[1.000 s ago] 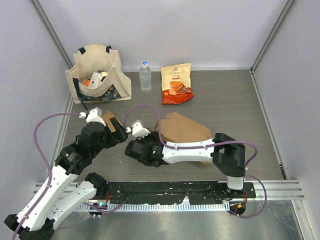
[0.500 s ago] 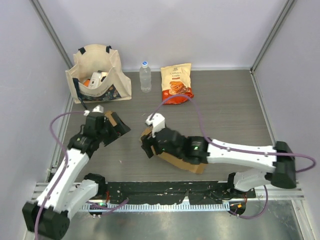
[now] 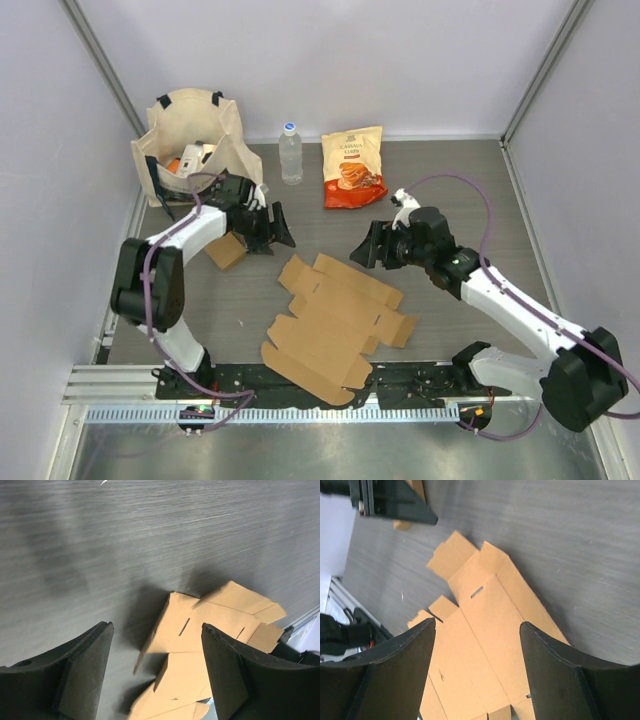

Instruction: Fold the paper box

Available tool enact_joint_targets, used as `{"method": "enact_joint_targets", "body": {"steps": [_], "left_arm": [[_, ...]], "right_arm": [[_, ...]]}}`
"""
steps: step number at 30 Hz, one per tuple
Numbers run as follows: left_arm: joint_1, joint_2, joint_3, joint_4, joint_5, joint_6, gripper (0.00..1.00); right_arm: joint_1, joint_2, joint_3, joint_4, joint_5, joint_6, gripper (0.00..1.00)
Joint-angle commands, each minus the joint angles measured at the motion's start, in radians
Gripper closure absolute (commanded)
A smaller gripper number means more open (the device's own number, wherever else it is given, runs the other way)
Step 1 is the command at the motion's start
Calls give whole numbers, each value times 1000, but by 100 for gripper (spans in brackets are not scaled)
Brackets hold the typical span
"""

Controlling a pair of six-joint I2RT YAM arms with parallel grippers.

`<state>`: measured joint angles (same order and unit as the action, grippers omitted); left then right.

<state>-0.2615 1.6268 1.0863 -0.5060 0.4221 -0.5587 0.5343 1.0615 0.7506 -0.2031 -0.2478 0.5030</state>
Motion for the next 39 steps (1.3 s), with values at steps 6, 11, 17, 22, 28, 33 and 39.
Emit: {"method": "enact_joint_targets", "body": {"steps": [6, 11, 17, 22, 28, 33, 39], "left_arm": [[-54, 203, 73, -32, 195, 189, 33], [-59, 242, 89, -34, 211, 181, 65], [-61, 176, 86, -22, 192, 178, 94], [-59, 81, 73, -3, 188, 180, 100], [-61, -36, 29, 35, 176, 192, 100], [-59, -183, 40, -112, -165, 212, 62], [-64, -372, 101, -62, -202, 120, 27]], "right_arm": [[-68, 319, 44, 118, -180, -173, 27], [-94, 526, 157, 153, -316, -294, 29], [-108, 733, 268, 113, -580, -400, 41], [-108, 841, 283, 88, -723, -440, 54], [-114, 876, 260, 267, -711, -275, 82], [-138, 789, 234, 346, -659, -114, 99], [-128, 674, 202, 352, -680, -152, 99]]}}
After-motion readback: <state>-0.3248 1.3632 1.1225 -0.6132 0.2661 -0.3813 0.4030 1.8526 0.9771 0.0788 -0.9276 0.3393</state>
